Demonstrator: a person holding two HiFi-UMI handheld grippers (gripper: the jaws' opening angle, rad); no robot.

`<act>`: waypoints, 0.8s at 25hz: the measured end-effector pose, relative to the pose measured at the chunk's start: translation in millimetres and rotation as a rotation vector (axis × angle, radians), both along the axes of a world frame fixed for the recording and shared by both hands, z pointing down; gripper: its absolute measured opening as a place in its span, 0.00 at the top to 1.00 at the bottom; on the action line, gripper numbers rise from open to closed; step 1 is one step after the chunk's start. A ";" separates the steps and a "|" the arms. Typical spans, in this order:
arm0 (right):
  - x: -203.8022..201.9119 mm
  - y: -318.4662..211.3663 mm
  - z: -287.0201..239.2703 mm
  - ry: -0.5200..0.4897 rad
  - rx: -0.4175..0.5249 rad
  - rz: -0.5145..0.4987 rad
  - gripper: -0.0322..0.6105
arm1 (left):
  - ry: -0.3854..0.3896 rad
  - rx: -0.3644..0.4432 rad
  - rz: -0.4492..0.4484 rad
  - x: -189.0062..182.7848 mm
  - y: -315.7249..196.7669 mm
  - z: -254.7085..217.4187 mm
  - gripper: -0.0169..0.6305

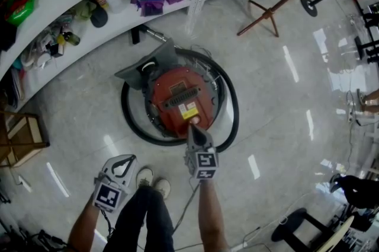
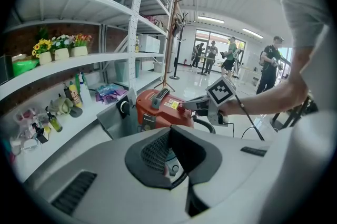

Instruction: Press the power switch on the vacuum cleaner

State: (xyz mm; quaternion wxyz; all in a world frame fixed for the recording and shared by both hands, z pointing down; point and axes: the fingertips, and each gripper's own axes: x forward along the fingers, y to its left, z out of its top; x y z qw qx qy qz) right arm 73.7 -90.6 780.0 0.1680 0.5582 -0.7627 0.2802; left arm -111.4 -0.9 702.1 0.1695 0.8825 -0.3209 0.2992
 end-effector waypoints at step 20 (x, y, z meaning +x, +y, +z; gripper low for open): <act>-2.3 0.1 3.2 0.027 0.012 -0.020 0.93 | 0.003 -0.009 -0.002 2.6 5.5 7.9 0.96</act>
